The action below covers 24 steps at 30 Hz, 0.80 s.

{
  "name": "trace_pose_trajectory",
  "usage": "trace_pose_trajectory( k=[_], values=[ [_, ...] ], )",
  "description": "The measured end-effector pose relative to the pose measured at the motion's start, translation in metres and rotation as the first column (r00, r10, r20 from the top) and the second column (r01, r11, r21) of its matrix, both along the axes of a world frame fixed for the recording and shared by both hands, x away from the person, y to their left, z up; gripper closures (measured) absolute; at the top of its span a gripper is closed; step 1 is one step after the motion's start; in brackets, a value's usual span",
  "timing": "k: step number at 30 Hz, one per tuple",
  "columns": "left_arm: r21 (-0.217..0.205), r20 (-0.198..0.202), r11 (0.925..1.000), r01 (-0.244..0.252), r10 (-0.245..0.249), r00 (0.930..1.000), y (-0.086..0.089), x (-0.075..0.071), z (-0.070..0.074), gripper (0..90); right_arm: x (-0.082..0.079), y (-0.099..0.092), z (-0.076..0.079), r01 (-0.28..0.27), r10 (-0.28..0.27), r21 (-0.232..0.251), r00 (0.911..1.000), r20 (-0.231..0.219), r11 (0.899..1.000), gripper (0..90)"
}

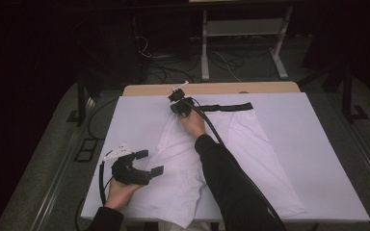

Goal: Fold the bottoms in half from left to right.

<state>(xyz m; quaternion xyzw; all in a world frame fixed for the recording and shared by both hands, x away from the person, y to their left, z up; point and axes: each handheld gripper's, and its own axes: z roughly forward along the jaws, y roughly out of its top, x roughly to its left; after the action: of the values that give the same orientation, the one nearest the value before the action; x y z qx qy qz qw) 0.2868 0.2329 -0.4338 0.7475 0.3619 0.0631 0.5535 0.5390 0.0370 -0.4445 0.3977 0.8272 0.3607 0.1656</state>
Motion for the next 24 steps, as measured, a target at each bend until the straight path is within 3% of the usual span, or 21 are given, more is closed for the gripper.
trace_pose_trajectory(
  k=[7, 11, 24],
  values=[
    [0.044, -0.023, 0.9990, 0.010, -0.009, 0.9997, 0.001, 0.000, 0.005, 0.0, -0.008, -0.006, 0.001, -0.017, 0.017, 0.034, 0.9998, 0.009, 0.999, 85.5],
    [0.071, -0.058, 0.9973, 0.016, -0.012, 0.9982, 0.005, -0.001, 0.005, 0.0, -0.010, -0.010, 0.005, -0.026, 0.025, 0.057, 0.9996, 0.016, 0.998, 85.5],
    [0.102, -0.143, 0.9943, 0.029, -0.014, 0.9896, 0.016, -0.003, 0.004, 0.0, -0.020, -0.023, 0.009, -0.060, 0.058, 0.088, 0.9979, 0.028, 0.994, 85.5]
  ],
)
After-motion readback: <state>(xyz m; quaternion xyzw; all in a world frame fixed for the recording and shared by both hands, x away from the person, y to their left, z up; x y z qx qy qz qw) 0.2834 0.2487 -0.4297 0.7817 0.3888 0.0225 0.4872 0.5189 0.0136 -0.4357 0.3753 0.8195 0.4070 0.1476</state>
